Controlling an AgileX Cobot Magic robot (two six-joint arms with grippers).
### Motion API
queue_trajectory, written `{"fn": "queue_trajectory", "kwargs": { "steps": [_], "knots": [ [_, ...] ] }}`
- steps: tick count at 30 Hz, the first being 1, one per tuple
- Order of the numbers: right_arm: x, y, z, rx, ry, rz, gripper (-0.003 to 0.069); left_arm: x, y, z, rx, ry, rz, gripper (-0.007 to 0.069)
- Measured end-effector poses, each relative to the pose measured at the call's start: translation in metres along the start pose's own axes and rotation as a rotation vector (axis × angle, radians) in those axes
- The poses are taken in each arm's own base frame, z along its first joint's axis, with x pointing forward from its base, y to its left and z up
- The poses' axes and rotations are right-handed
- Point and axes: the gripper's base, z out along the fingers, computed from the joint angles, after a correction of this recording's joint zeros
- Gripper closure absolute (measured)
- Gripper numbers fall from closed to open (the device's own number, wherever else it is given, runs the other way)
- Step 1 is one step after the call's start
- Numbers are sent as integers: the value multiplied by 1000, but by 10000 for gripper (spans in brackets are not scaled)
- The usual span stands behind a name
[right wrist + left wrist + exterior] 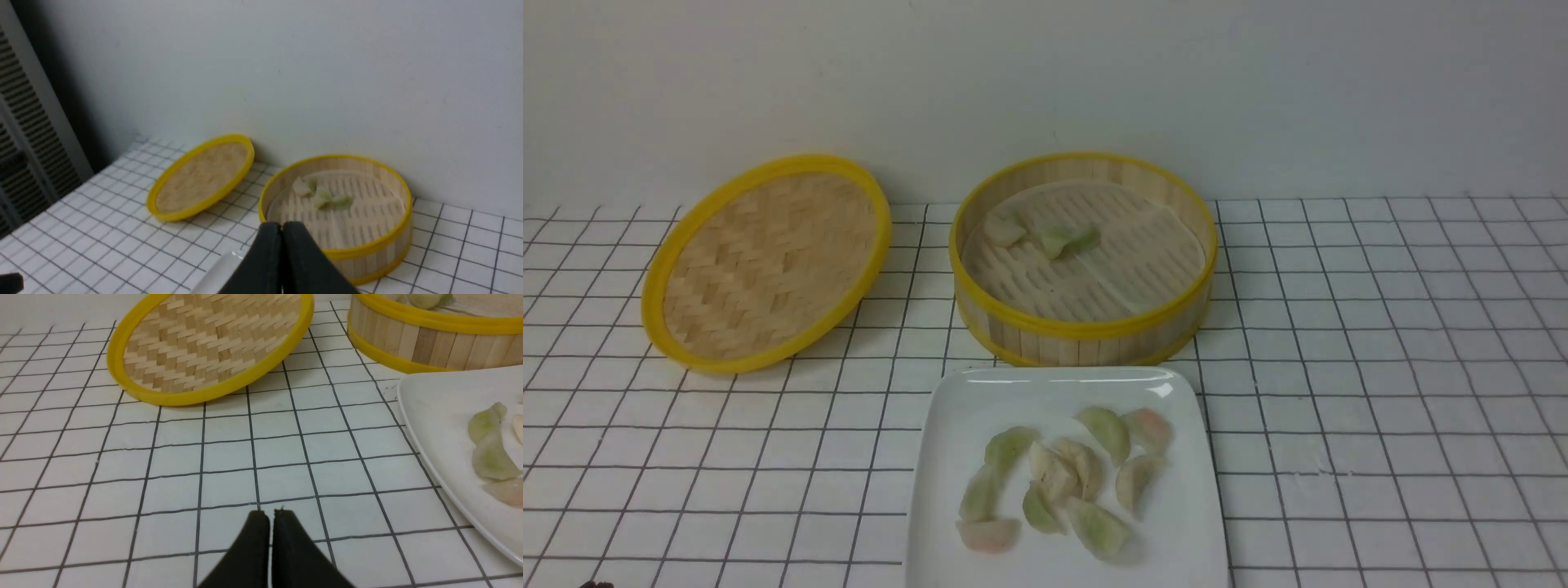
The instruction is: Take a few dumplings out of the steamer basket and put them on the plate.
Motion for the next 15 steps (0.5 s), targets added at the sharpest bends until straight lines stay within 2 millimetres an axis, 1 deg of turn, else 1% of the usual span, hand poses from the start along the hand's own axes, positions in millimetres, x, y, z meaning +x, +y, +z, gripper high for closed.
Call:
{"fn": "queue_trajectory", "kwargs": {
  "steps": [1, 2, 5, 6, 7, 8, 9, 10, 13, 15],
  "knots": [
    [19, -4, -4, -5, -25, 21, 673, 0, 0, 0, 0, 0, 0, 631],
    [30, -7, -10, -11, -51, 39, 673, 0, 0, 0, 0, 0, 0, 631],
    [65, -15, -17, -16, -70, 108, 673, 0, 0, 0, 0, 0, 0, 631],
    [70, -16, -19, -18, -75, 116, 673, 0, 0, 0, 0, 0, 0, 631],
    [86, -20, -22, -18, -85, 143, 673, 0, 0, 0, 0, 0, 0, 631],
    [89, -21, -23, -20, -91, 155, 673, 0, 0, 0, 0, 0, 0, 631],
    [100, -23, -21, -17, -77, 179, 673, 0, 0, 0, 0, 0, 0, 631],
    [104, -24, -19, -14, -67, 193, 673, 0, 0, 0, 0, 0, 0, 631],
    [112, -25, -15, -7, -42, 237, 673, 0, 0, 0, 0, 0, 0, 631],
    [113, -25, -15, -7, -39, 246, 673, 0, 0, 0, 0, 0, 0, 631]
  ]
}}
